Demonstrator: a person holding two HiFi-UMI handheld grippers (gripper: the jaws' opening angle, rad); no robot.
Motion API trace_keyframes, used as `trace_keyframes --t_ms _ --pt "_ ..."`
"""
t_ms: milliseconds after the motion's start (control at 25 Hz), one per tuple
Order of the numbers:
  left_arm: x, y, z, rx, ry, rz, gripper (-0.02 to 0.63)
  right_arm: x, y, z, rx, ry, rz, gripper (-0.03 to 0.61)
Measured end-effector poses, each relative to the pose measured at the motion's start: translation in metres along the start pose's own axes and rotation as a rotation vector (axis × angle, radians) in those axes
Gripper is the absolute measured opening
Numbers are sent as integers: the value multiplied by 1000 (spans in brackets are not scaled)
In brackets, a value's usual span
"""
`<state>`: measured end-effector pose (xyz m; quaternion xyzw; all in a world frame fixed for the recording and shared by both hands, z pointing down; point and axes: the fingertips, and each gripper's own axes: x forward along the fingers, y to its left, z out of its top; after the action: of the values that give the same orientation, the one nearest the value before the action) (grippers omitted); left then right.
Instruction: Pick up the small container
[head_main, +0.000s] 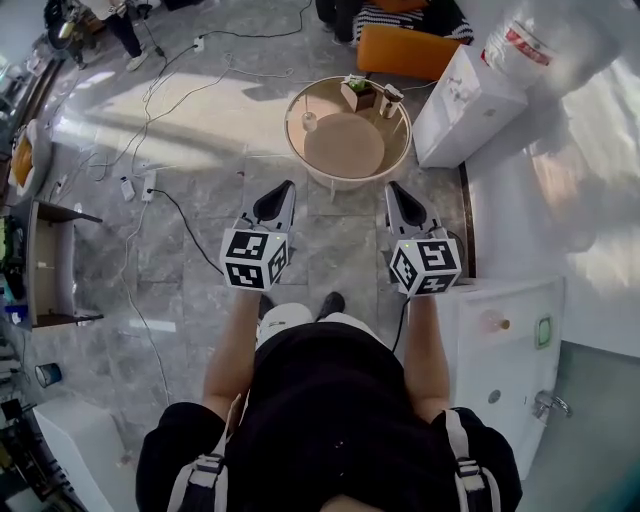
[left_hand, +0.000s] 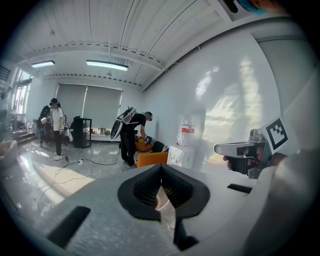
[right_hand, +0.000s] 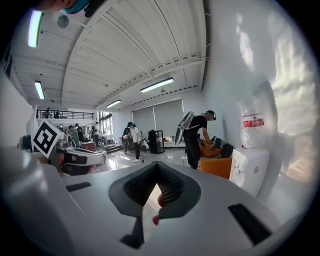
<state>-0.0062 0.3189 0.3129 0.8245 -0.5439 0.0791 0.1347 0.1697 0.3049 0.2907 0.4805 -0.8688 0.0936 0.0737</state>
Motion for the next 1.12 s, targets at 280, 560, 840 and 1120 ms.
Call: trace_keyframes --t_ms 280,560,840,1120 --pt "-4 2 -12 11 20 24 18 1 -6 -16 41 26 6 3" --pt "8 30 -23 1 44 20 18 34 -3 -34 74 63 10 3" --pt "63 68 -16 33 15 -55 18 90 -10 -22 34 87 -1 3" --pt "124 113 27 66 -18 -89 18 154 -29 21 -12 66 -45 3"
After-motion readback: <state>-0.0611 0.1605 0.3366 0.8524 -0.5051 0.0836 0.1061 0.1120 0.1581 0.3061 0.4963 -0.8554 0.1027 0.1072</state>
